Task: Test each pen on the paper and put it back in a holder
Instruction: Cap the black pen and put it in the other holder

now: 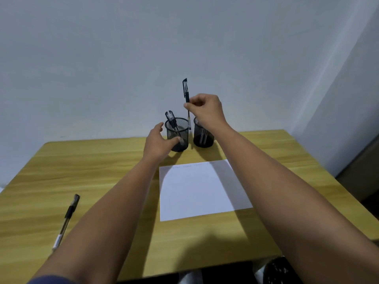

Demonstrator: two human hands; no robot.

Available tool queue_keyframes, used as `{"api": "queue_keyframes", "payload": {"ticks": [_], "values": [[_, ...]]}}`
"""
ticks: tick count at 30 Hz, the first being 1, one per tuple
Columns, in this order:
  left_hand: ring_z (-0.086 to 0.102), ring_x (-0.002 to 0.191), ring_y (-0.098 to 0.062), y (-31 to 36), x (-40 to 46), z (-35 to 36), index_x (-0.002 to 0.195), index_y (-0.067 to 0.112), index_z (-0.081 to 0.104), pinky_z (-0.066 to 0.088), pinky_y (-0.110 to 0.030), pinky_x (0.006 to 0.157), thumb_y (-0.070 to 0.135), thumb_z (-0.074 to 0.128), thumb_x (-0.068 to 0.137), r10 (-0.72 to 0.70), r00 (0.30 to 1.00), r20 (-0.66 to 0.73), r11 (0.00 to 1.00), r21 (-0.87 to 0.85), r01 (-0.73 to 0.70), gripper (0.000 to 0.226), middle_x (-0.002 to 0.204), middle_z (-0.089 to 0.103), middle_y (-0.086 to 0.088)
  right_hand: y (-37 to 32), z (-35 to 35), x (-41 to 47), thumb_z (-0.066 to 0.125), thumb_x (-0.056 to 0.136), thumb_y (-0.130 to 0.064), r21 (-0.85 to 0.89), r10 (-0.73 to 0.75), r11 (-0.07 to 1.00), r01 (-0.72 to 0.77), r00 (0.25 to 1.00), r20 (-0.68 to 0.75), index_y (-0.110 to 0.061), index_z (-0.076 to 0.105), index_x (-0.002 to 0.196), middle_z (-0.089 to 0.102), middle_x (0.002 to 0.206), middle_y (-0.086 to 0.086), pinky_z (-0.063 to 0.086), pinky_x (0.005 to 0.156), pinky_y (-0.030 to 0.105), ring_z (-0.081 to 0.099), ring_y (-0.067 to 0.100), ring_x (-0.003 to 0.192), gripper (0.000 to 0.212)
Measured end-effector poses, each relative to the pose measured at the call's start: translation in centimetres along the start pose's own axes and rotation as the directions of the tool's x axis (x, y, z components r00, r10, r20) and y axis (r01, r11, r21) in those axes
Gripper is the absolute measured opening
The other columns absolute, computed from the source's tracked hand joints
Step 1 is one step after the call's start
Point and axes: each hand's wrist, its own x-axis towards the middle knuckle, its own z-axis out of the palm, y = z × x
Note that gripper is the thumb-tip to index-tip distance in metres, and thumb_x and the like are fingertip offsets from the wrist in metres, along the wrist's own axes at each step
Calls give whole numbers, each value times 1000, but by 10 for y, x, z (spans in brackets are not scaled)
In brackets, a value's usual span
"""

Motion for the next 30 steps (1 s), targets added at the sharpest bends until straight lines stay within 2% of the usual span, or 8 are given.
{"api": "queue_keyframes", "payload": {"ticks": [4, 8, 11, 14, 18, 22, 25, 30], "values": [[49, 136, -23, -7, 17, 15, 153, 29, 33, 46, -49, 107, 62, 82, 64, -1, 1000, -6, 998, 69, 1, 107, 152, 49, 4, -3, 12, 17, 83, 90, -22, -56, -41, 998, 40, 999, -11, -19, 80, 91, 71, 77, -14, 51, 75, 20, 65, 2, 73, 5], [62, 119, -19, -17, 24, 23, 138, 39, 43, 51, -49, 98, 68, 76, 60, 33, 999, -27, 998, 63, -31, 89, 131, 65, 12, 5, 31, 23, 85, 88, -23, -122, -16, 992, 19, 1000, 19, -17, 81, 94, 74, 80, -7, 56, 80, 27, 70, 11, 79, 9], [66, 112, -19, -23, 23, 25, 134, 40, 45, 50, -50, 97, 67, 72, 65, 50, 998, -47, 993, 109, -45, 79, 127, 67, 14, 15, 43, 21, 85, 88, -27, -222, 26, 975, -9, 997, 78, -18, 81, 93, 73, 80, -8, 57, 80, 30, 71, 14, 83, 10], [66, 111, -19, -22, 21, 24, 137, 41, 43, 50, -50, 96, 64, 73, 66, 57, 998, -40, 993, 106, -53, 80, 125, 67, 15, 20, 53, 15, 82, 88, -28, -377, 89, 926, -28, 985, 145, -21, 81, 97, 79, 97, -2, 60, 87, 36, 74, 21, 97, 12], [62, 117, -19, -21, 15, 12, 147, 35, 38, 50, -50, 98, 62, 76, 71, 64, 997, -51, 989, 135, -57, 89, 136, 62, 9, 11, 54, 2, 73, 89, -23, -494, 128, 867, -62, 987, 100, -26, 80, 107, 79, 112, -2, 56, 89, 36, 72, 23, 109, 19], [61, 118, -18, -21, 1, -16, 148, 31, 42, 49, -51, 100, 59, 73, 80, 65, 995, -71, 983, 174, -52, 80, 139, 60, 7, -8, 48, -13, 70, 92, -21, -463, 109, 884, -61, 991, 77, -24, 80, 112, 79, 115, -1, 55, 86, 33, 72, 23, 108, 23], [61, 120, -17, -22, -13, -48, 144, 30, 50, 50, -48, 100, 55, 72, 84, 72, 992, -105, 981, 189, -51, 69, 139, 61, 8, -24, 49, -28, 68, 90, -19, -419, 97, 906, -55, 992, 80, -24, 81, 104, 79, 112, -1, 59, 90, 37, 72, 25, 106, 20], [63, 112, -16, -27, -43, -111, 139, 26, 56, 52, -45, 97, 48, 70, 89, 125, 979, -162, 961, 266, -78, 56, 137, 61, 8, -47, 65, -60, 69, 88, -21, -372, 79, 928, -28, 989, 123, -26, 80, 99, 79, 107, -5, 60, 92, 37, 72, 21, 103, 16]]}}
